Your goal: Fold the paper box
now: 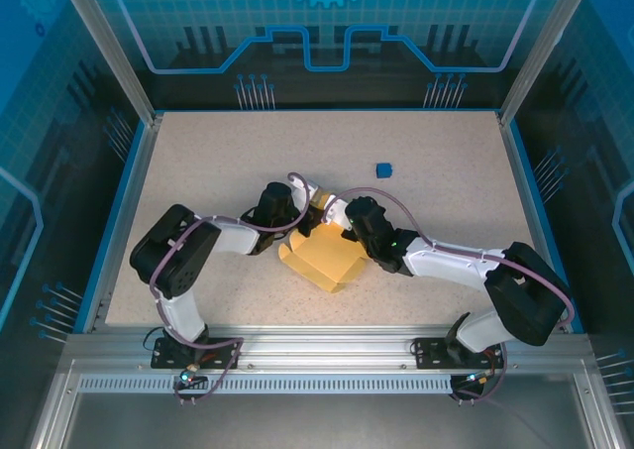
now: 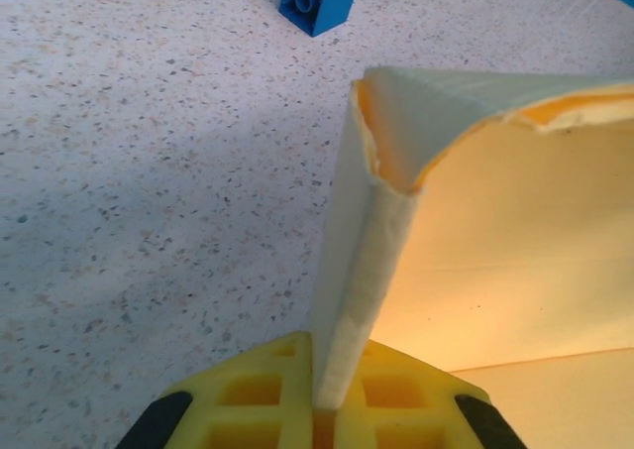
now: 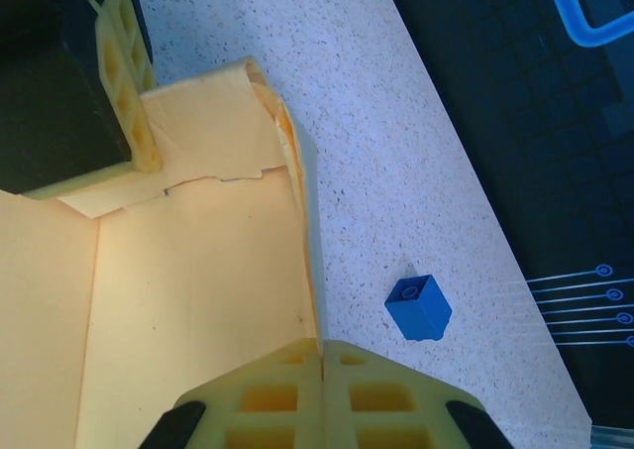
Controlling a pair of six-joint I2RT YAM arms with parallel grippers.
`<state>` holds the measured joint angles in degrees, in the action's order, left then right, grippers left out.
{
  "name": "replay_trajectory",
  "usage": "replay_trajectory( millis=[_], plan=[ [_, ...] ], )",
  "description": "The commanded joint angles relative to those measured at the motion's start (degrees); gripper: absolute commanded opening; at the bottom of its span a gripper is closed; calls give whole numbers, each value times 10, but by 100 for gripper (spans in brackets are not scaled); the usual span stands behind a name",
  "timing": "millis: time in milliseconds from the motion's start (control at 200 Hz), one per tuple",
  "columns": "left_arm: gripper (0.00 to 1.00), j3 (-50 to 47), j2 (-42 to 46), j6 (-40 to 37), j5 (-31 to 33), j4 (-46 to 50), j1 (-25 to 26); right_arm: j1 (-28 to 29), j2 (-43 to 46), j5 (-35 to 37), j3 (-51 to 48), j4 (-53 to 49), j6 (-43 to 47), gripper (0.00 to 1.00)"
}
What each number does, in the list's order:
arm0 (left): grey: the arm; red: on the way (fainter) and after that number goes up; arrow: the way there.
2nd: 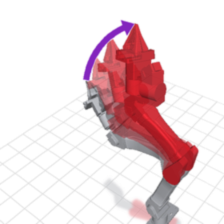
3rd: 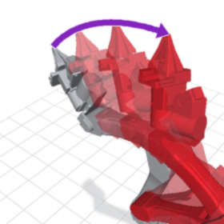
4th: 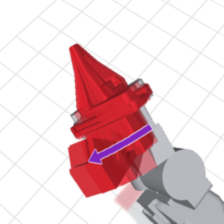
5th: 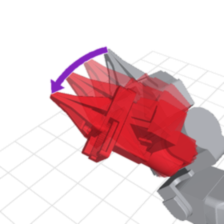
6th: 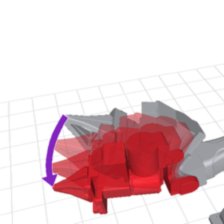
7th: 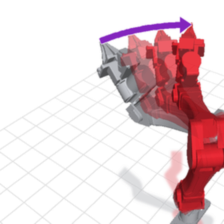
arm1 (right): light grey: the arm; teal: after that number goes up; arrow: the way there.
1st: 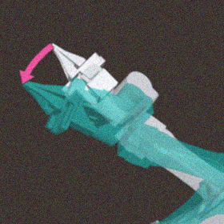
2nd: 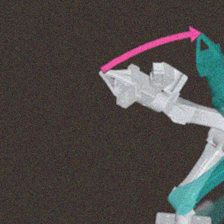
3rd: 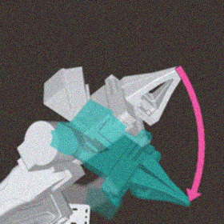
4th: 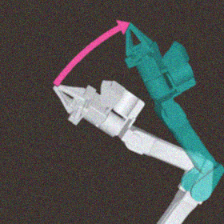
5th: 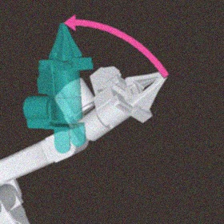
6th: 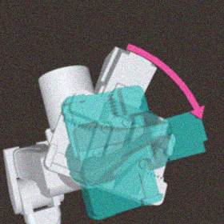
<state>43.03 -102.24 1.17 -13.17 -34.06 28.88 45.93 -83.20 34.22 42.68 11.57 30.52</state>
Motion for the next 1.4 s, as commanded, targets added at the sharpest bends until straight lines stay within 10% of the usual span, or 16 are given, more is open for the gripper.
replay_trajectory(
  millis=[0,565,1396],
  plan=[
    [2,10,46,0,26,17,7,-6,14,4,23,-17,-32,14],
    [0,-11,163,126,257,194,17,-27,129,-76,171,-328,-282,58],
    [0,10,184,147,290,258,26,-59,-80,-172,379,-536,-508,56]
  ],
)
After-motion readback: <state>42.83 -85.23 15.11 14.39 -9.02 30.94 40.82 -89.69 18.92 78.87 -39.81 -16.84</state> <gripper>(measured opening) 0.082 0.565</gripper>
